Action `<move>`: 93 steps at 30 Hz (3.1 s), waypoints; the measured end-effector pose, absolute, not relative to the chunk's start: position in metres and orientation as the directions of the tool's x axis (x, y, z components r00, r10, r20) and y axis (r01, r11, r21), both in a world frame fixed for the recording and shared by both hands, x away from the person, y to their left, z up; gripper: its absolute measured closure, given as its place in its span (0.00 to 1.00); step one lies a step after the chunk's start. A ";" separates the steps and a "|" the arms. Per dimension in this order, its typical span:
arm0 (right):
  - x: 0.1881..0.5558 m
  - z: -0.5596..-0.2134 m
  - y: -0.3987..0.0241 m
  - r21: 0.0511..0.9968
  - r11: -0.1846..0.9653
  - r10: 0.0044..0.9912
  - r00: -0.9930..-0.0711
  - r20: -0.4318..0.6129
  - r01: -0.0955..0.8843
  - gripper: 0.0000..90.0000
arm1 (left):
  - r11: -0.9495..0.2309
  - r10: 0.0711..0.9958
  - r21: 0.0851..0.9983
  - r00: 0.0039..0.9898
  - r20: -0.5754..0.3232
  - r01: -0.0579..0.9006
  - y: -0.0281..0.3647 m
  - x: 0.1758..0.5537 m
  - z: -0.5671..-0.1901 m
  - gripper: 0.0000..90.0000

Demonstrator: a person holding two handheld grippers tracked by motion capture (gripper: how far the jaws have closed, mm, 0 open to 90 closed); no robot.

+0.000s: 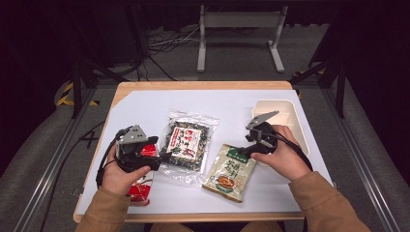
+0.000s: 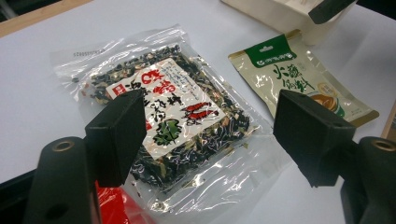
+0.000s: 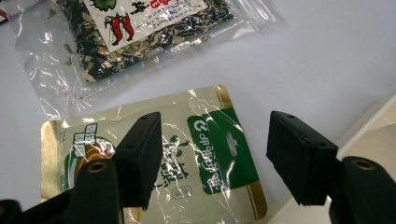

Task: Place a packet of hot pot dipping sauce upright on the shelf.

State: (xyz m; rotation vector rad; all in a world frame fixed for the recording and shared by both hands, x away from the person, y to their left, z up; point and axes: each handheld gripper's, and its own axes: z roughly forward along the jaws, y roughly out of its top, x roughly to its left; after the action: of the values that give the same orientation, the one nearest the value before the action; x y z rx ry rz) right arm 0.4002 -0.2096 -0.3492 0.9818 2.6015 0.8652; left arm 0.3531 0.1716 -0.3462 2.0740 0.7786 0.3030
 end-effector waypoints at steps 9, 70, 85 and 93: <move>0.421 -0.359 -0.205 0.526 0.593 0.689 -0.722 0.061 0.610 0.46 | -0.411 0.633 0.807 0.770 -0.082 0.424 0.175 0.353 -0.347 0.29; 0.432 -0.388 -0.192 0.297 0.602 0.736 -0.659 0.154 0.741 0.63 | -0.416 0.636 0.802 0.767 -0.079 0.428 0.173 0.354 -0.349 0.29; 0.441 -0.404 -0.188 0.199 0.720 0.658 -0.745 0.107 0.665 0.76 | -0.417 0.635 0.798 0.767 -0.085 0.434 0.173 0.355 -0.351 0.29; 0.438 -0.406 -0.183 0.183 0.747 0.647 -0.762 0.020 0.639 0.97 | -0.411 0.635 0.801 0.767 -0.092 0.435 0.172 0.355 -0.351 0.29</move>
State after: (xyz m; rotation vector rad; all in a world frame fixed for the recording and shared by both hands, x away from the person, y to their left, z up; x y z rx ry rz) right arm 0.4385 -0.1829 -0.4064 1.0656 2.8941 0.2779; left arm 0.3548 0.1725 -0.3506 2.0690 0.7995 0.2830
